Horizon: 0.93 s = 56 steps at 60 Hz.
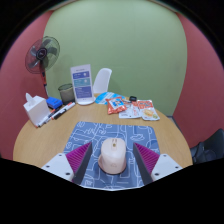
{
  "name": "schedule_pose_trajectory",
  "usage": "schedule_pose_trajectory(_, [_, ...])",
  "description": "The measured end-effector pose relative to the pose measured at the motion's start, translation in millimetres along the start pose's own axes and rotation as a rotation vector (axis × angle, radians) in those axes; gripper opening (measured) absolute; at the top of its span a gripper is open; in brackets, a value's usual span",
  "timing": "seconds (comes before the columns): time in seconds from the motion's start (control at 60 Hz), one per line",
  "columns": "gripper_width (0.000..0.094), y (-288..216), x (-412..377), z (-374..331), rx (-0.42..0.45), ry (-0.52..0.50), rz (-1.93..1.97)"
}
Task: Arrange mouse
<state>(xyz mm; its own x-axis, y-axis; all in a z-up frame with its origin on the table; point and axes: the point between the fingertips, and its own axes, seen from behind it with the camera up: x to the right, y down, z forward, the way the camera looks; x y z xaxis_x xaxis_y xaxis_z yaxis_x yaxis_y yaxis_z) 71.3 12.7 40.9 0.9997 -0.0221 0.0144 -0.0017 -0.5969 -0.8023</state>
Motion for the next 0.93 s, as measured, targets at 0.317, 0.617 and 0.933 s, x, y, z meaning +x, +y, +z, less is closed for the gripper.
schedule_pose_trajectory(0.317, [0.0843, -33.7, -15.5, -169.4, 0.091, 0.069, -0.008])
schedule_pose_trajectory(0.617, [0.0842, 4.8, -48.4, -314.0, 0.123, 0.119, 0.017])
schedule_pose_trajectory(0.933, [0.0844, 35.2, -66.7, -380.6, 0.139, 0.156, 0.010])
